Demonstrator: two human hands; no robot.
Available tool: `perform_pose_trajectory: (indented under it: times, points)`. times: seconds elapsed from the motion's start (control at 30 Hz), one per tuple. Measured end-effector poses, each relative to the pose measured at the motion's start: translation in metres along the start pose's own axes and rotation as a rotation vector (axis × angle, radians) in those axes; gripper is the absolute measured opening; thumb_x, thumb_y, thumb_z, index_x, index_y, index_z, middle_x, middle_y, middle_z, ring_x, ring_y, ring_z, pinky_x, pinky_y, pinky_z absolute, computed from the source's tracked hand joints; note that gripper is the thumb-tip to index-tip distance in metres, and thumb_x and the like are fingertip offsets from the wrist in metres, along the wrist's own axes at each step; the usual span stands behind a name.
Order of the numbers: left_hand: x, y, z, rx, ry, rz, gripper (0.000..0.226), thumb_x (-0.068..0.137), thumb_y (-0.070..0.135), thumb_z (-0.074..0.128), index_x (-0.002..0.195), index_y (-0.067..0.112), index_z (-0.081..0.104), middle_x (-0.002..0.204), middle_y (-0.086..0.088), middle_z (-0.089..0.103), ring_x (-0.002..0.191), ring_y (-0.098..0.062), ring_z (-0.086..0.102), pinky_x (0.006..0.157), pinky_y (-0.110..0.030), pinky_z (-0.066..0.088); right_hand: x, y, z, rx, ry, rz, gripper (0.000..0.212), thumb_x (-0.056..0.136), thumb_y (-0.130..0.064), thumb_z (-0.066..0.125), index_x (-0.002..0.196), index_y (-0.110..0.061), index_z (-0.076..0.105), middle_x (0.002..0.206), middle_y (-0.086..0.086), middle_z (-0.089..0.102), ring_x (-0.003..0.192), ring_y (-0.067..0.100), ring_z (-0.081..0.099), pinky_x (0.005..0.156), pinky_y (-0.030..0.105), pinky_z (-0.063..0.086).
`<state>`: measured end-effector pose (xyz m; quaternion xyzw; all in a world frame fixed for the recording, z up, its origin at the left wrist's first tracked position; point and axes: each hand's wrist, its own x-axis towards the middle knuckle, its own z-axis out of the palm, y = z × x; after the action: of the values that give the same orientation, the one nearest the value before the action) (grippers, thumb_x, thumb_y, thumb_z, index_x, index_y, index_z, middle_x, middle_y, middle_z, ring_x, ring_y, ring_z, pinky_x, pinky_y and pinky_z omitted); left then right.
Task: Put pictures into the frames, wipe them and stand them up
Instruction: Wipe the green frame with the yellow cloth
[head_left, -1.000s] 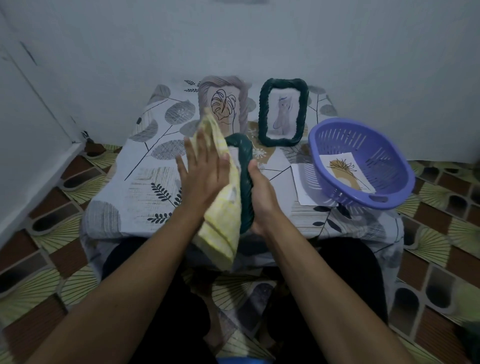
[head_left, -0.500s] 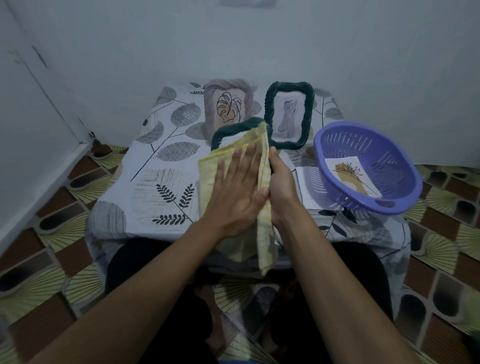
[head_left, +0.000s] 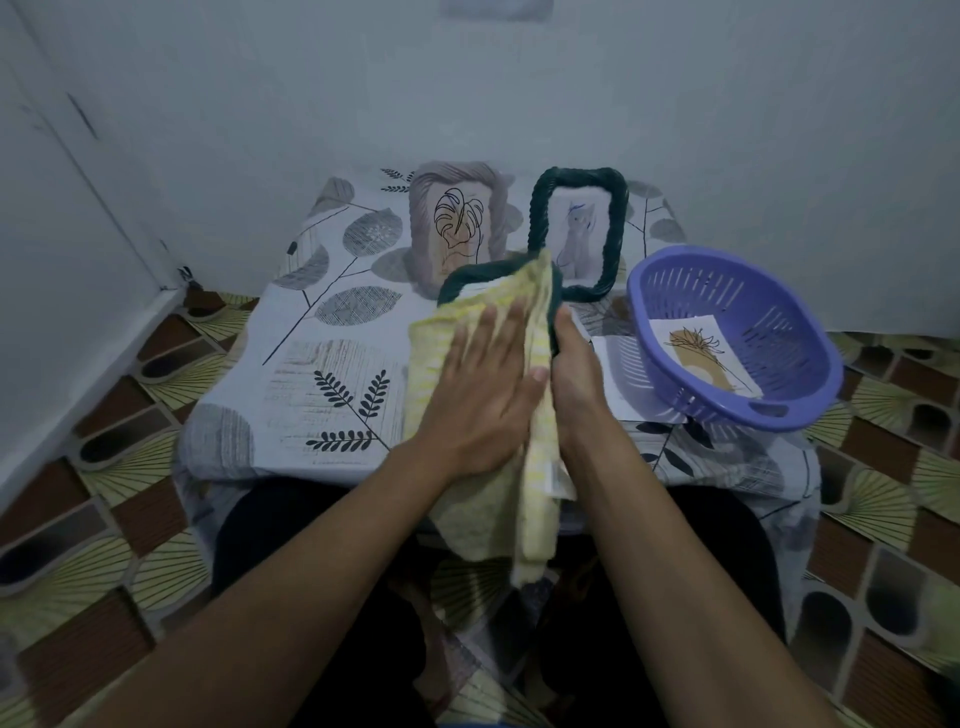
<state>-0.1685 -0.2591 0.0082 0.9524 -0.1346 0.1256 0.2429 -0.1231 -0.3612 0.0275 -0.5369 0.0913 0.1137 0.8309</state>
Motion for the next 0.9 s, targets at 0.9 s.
perform_pose_trajectory:
  times: [0.9]
  points:
    - [-0.014, -0.051, 0.000, -0.051, 0.171, -0.081, 0.069, 0.099, 0.059, 0.011, 0.155, 0.031, -0.019, 0.163, 0.011, -0.023, 0.150, -0.016, -0.023, 0.122, -0.051, -0.008, -0.013, -0.008, 0.000, 0.035, -0.215, -0.111, 0.049, 0.107, -0.043, 0.034, 0.128, -0.008, 0.061, 0.126, 0.017, 0.067, 0.118, 0.033, 0.064, 0.104, 0.050, 0.049]
